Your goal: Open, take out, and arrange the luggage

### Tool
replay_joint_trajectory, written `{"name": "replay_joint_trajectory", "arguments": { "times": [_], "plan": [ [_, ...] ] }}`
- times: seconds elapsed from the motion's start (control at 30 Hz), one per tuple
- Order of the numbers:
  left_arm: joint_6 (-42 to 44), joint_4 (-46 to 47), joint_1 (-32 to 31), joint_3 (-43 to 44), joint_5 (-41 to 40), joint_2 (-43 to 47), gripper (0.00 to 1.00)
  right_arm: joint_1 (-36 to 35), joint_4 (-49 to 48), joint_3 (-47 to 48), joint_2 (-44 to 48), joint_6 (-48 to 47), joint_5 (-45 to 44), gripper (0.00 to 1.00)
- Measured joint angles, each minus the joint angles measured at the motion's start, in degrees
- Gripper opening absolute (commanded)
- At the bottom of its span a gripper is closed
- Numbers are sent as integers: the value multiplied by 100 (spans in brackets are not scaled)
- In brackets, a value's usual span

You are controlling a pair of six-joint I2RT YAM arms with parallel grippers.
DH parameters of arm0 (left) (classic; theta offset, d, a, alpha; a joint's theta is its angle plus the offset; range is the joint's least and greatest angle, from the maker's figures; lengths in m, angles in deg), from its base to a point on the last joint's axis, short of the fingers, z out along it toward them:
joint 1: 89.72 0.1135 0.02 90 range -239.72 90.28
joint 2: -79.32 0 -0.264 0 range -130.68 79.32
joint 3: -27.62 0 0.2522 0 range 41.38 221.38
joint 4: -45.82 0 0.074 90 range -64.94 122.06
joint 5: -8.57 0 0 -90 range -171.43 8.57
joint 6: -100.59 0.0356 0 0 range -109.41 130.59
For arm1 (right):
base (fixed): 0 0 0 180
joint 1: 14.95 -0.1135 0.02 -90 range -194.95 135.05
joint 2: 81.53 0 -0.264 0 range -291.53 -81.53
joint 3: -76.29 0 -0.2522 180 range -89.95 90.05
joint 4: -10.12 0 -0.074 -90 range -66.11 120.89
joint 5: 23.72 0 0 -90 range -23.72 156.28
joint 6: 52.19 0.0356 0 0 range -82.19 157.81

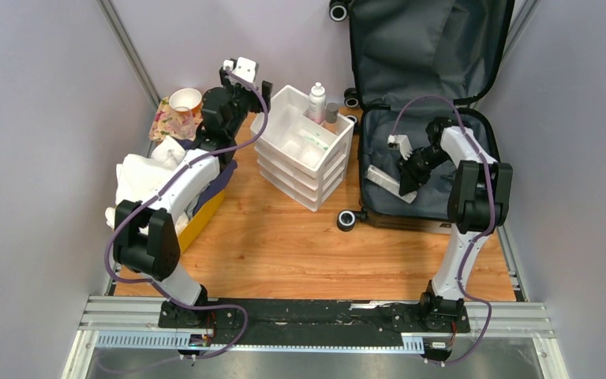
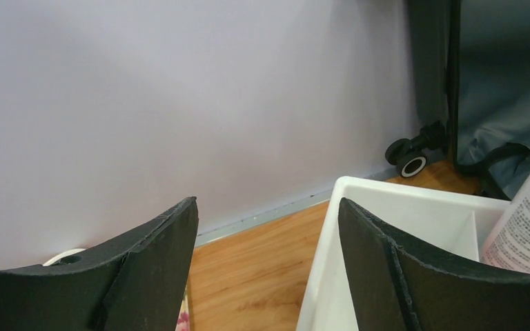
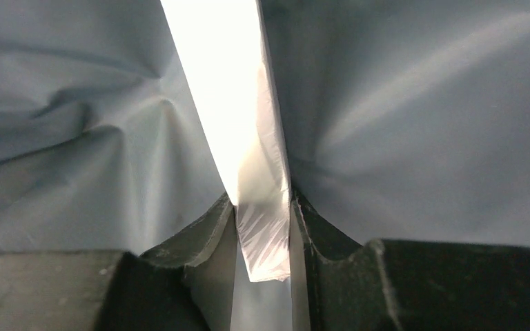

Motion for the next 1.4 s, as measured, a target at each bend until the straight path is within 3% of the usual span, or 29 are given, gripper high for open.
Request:
{"name": "replay_joint_trajectory", "arguments": {
  "times": [0.33, 0.57, 0.73, 0.97, 1.13, 1.4],
  "plan": [
    [-227, -297, 177, 192, 345, -2, 81, 267, -70, 179, 688, 651, 553, 0],
    [-833, -577, 317, 601, 1003, 9, 79, 372, -516, 332, 1397, 1768, 1200, 0],
    [-1193, -671, 404, 723, 1873, 39, 77, 372, -1434, 409, 1882, 2916, 1687, 0],
    [-1591, -605, 407, 931, 3628, 111, 74, 326, -3661, -190, 3093, 4806, 2350, 0],
    [-1792, -391, 151, 944, 4461, 136, 73, -94, -4732, -291, 3613, 5504, 2629, 0],
    [-2201, 247, -629, 1095, 5149, 44, 72, -1270, -5217, -487, 3936, 5469, 2942, 0]
  ]
}}
